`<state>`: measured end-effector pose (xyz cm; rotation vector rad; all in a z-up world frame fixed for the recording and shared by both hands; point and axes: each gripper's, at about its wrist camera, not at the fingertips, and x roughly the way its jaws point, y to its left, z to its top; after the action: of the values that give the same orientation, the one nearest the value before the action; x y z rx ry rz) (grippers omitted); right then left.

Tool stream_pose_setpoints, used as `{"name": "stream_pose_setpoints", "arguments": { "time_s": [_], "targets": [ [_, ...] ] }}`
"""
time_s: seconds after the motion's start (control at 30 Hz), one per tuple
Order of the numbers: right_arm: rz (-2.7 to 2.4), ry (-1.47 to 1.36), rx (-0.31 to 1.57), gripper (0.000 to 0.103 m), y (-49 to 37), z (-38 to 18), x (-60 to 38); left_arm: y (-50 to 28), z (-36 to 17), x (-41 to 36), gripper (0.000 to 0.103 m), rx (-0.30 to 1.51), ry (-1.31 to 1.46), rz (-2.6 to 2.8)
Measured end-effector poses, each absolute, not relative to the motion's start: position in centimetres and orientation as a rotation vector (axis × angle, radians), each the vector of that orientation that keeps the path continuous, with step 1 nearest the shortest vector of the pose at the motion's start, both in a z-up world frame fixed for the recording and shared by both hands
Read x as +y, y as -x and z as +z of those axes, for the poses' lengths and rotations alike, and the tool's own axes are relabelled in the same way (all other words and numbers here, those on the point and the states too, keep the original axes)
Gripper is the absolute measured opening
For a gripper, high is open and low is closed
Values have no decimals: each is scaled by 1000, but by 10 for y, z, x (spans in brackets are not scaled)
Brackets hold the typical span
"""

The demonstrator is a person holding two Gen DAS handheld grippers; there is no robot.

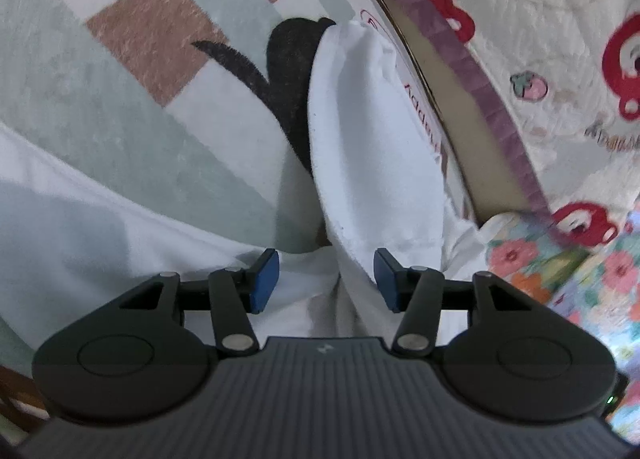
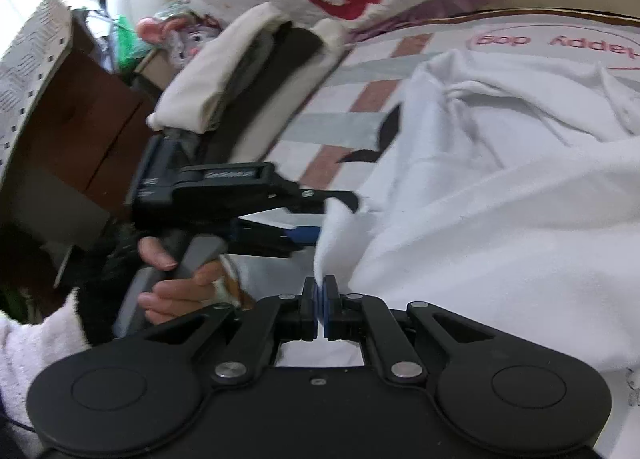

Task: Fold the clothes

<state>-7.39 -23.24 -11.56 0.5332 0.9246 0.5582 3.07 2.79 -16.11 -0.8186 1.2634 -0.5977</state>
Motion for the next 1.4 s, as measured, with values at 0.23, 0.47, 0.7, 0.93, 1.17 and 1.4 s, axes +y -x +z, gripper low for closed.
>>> {"name": "stream_pose_setpoints", "arguments": {
  "time_s": [0.23,0.47,0.7,0.93,1.17,1.4],
  "targets": [
    [679,-455,946,4,71,-101,-208,-27,-129,1,2,1180,501,-763],
    [485,-417,849,47,71,-67,-263,-28,-79,29,2,892,147,-510],
    [39,-324,842,48,43,-57,-334,-33,-91,40,2,911,123,-409],
    [-112,-400,945,49,1,-91,-372,-32,-106,38,2,957,122,-401],
    [-209,-677,958,52,-22,-140,-408,-35,-108,47,2,954,193,-413],
    [-168,-400,909,10,-37,-115,-377,-30,-96,47,2,867,196,-418]
  ]
}}
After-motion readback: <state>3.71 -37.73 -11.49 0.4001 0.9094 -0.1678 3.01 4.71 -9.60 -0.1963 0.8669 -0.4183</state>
